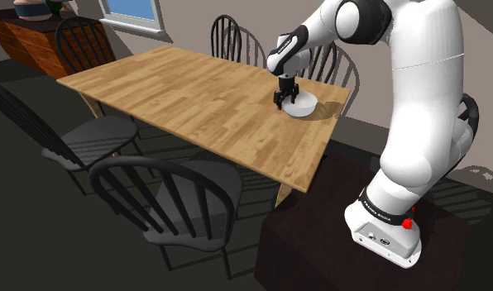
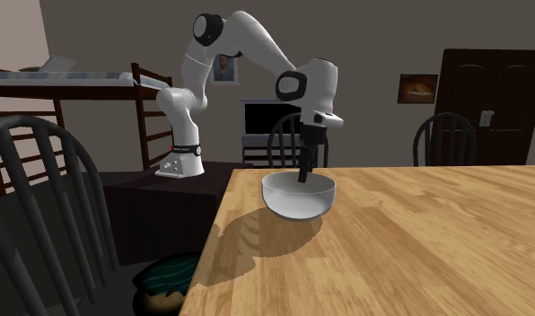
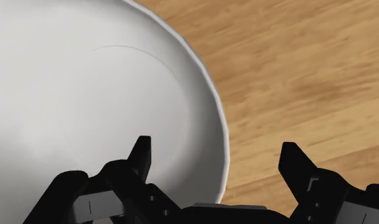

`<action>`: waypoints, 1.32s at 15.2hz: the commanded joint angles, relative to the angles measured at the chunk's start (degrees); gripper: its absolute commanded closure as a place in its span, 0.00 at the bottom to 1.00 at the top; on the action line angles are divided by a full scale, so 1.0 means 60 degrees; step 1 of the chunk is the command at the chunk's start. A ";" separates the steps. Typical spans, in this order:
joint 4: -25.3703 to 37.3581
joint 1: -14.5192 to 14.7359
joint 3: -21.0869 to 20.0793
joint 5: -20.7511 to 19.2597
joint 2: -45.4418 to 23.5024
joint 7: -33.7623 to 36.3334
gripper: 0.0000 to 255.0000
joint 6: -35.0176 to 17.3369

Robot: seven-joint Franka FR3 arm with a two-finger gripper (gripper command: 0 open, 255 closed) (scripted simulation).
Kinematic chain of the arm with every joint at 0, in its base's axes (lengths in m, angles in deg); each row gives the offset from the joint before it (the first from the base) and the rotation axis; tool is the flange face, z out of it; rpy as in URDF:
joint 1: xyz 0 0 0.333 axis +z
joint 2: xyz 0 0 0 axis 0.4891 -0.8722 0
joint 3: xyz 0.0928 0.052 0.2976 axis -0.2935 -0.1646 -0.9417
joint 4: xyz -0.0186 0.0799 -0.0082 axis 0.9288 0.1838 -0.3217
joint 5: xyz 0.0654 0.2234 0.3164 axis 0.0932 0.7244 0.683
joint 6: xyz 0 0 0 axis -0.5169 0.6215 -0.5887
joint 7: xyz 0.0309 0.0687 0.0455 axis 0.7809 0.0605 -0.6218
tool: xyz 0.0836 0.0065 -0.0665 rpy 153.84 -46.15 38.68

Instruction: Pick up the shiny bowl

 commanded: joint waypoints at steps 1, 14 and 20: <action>-0.0024 -0.0023 -0.0025 0.0036 -0.0178 -0.0006 0.00 -0.0203; -0.0022 -0.0019 -0.0020 0.0028 -0.0141 -0.0005 1.00 -0.0164; 0.0057 0.0040 0.0052 -0.0072 0.0355 0.0005 1.00 0.0402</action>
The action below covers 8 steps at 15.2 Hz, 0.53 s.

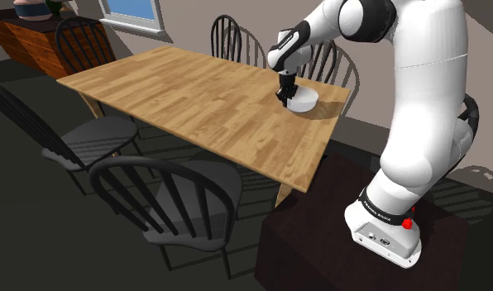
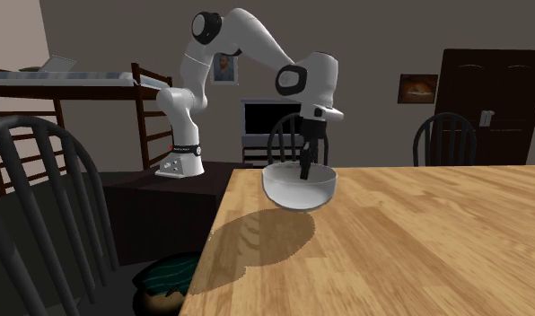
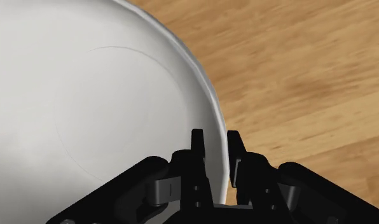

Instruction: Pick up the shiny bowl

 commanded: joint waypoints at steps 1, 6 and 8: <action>0.0054 0.0012 0.0025 -0.0033 0.0161 -0.0007 1.00 0.0207; 0.0188 0.0053 0.0074 -0.0112 0.0531 -0.0002 1.00 0.0704; 0.0257 0.0067 0.0091 -0.0141 0.0669 -0.0002 1.00 0.0908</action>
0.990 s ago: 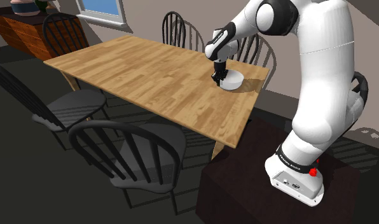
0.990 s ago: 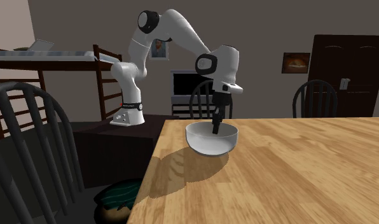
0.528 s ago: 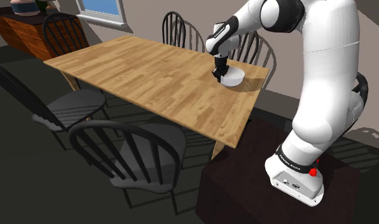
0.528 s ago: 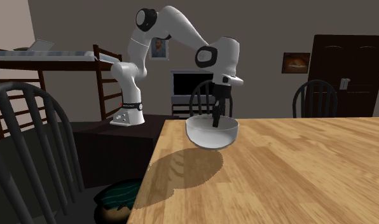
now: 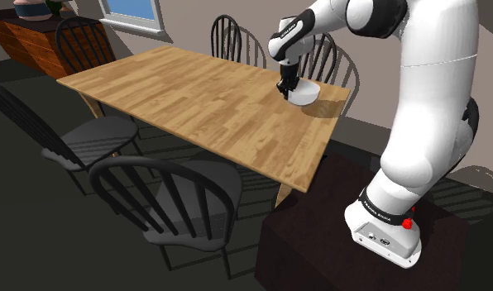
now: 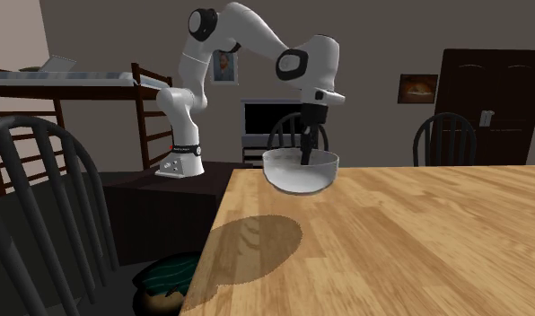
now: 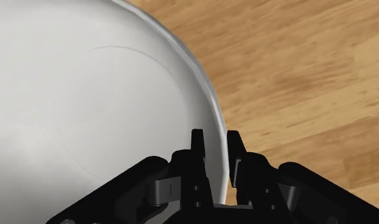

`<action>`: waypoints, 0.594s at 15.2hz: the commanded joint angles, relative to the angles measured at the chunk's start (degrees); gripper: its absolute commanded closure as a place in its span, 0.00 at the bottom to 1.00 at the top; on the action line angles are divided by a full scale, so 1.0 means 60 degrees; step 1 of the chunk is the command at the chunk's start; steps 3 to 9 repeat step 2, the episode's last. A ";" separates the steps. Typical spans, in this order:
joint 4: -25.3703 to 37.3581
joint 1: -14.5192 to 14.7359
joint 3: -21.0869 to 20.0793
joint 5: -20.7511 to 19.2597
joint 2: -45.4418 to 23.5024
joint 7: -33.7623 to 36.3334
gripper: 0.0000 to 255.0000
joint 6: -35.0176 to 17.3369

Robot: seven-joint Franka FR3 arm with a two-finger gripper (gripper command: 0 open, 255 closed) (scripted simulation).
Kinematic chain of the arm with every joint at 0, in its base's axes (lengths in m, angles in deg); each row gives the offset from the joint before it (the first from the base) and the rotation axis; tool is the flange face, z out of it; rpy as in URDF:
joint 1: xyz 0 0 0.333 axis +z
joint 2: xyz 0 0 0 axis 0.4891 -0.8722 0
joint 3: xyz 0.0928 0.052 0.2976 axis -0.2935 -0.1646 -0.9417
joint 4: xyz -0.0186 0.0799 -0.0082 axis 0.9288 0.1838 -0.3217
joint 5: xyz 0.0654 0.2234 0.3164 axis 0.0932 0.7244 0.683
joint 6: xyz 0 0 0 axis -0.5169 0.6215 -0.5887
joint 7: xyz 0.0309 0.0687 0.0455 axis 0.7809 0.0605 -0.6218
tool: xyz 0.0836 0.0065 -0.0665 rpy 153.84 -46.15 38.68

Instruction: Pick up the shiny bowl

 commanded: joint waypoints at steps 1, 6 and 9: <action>0.0037 -0.0008 0.0017 -0.0018 0.0084 -0.0023 1.00 0.0113; 0.0038 -0.0008 0.0017 -0.0018 0.0083 -0.0023 1.00 0.0113; 0.0038 -0.0008 0.0017 -0.0018 0.0083 -0.0023 1.00 0.0113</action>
